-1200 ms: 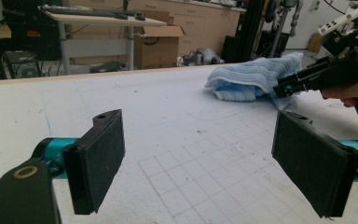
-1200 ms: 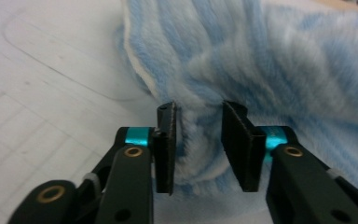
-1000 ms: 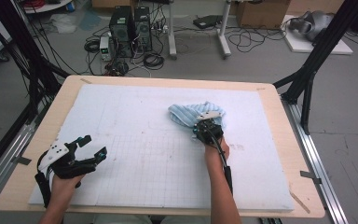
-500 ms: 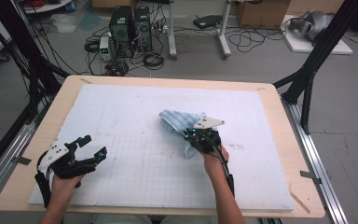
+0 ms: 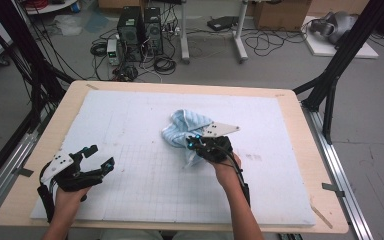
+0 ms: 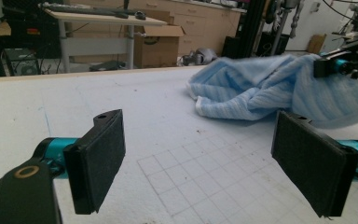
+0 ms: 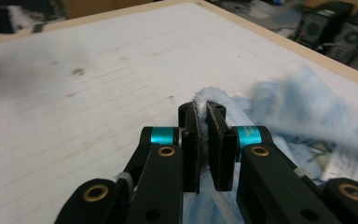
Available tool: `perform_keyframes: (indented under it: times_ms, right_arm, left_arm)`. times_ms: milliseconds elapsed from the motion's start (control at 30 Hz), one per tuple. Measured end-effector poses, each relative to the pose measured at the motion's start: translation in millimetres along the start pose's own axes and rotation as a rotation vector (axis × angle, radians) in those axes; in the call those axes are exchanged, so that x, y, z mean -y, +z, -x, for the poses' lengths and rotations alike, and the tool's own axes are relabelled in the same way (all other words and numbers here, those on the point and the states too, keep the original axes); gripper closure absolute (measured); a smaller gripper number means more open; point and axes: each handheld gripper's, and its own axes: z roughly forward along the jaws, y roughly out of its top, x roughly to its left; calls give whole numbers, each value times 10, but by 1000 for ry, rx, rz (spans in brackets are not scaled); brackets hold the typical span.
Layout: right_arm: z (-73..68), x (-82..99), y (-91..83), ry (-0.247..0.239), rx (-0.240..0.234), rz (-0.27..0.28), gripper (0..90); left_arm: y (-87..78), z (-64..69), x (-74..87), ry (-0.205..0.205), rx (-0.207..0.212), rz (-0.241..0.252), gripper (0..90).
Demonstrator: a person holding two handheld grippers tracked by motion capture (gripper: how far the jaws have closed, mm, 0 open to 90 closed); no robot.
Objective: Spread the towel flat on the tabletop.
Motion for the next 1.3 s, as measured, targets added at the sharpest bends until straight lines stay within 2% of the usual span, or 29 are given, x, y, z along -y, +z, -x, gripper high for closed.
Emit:
perform_keyframes:
  times_ms: [67,200,233,267,300,367,400,433,467,500,533,567,633,667,700,767,800,833,900,967,1000,1033,1067,1100,1167,1233,1300]
  right_arm:
    - [-42,25,-18,-20,-37,5,845]
    - [-60,80,-42,-35,-69,-17,828]
    - [-58,106,-64,-37,-73,-22,808]
    - [-40,162,-116,-20,-101,-18,739]
    - [-40,162,-116,-20,-101,-18,739]
    - [26,207,-234,22,-84,18,614]
    - [26,207,-234,22,-84,18,614]
    - [114,220,-342,70,-19,59,584]
    - [140,225,-373,84,17,55,560]
    - [140,225,-373,84,17,55,560]
    - [181,233,-402,93,71,44,535]
    - [266,265,-426,123,180,13,503]
    - [301,287,-403,141,225,-14,459]
    - [317,301,-351,147,249,-47,435]
    - [317,301,-351,147,249,-47,435]
    - [326,328,-212,154,257,-106,402]
    - [321,336,-152,150,260,-135,420]
    - [317,342,-112,142,269,-157,477]
    - [315,361,-50,129,277,-214,691]
    - [310,374,-50,86,289,-264,868]
    - [302,376,-65,66,305,-270,893]
    - [295,374,-150,33,351,-260,897]
    - [295,374,-150,33,351,-260,897]
    - [302,370,-242,39,378,-228,897]
    - [305,368,-274,50,379,-213,897]
    - [303,368,-354,39,421,-206,897]
    - [350,429,-475,64,458,-202,896]
  left_arm:
    - [1,2,0,-3,-1,0,179]
    - [1,7,0,-1,4,-3,180]
    - [1,7,1,-1,4,-2,181]
    - [2,7,1,-1,4,-3,181]
    - [3,7,1,-1,4,-5,181]
    - [5,10,1,1,5,-6,181]
    - [6,14,2,-2,6,-6,181]
    - [7,14,2,-3,6,-6,181]
    - [9,15,4,-3,5,-5,181]
    - [9,15,4,-2,4,-6,181]
    - [11,14,5,-3,4,-5,181]
    - [11,12,5,-3,4,-5,181]
    - [12,12,6,-5,2,-5,181]
    - [12,10,8,-2,2,-8,181]
    - [16,9,11,0,4,-10,181]
    - [25,12,19,0,4,-14,181]
    - [27,13,20,-2,5,-15,181]
    - [27,15,22,-3,5,-15,181]
    - [25,10,22,-2,5,-16,181]
    - [22,9,26,-5,4,-16,181]
    - [22,7,30,-5,4,-18,181]
    - [22,7,33,-6,4,-18,181]
    - [23,7,35,-4,4,-18,181]
    - [23,8,35,-3,5,-20,181]
    - [24,13,36,-4,3,-20,182]
    - [27,16,38,-6,3,-21,182]
    - [24,14,37,-4,3,-22,182]
